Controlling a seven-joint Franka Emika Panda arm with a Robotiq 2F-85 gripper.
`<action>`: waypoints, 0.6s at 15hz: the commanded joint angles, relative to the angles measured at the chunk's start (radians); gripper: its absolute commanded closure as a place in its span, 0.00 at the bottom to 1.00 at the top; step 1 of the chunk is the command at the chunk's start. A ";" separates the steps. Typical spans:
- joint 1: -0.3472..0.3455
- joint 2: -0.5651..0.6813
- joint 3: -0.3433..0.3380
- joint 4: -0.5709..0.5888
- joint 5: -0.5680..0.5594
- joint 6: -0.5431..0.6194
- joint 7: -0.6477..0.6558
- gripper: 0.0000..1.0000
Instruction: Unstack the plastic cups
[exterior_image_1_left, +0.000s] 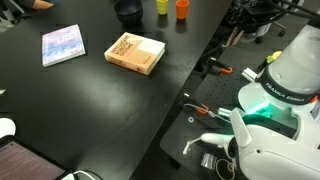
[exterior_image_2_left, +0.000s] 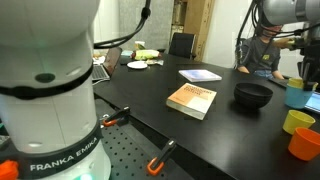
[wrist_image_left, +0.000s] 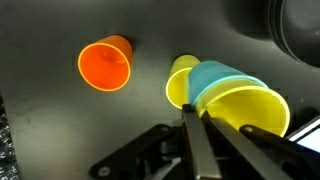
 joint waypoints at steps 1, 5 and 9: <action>0.049 -0.172 0.015 -0.242 -0.072 0.120 0.010 0.96; 0.069 -0.211 0.041 -0.381 -0.091 0.247 0.016 0.96; 0.050 -0.166 0.055 -0.409 -0.062 0.283 0.004 0.98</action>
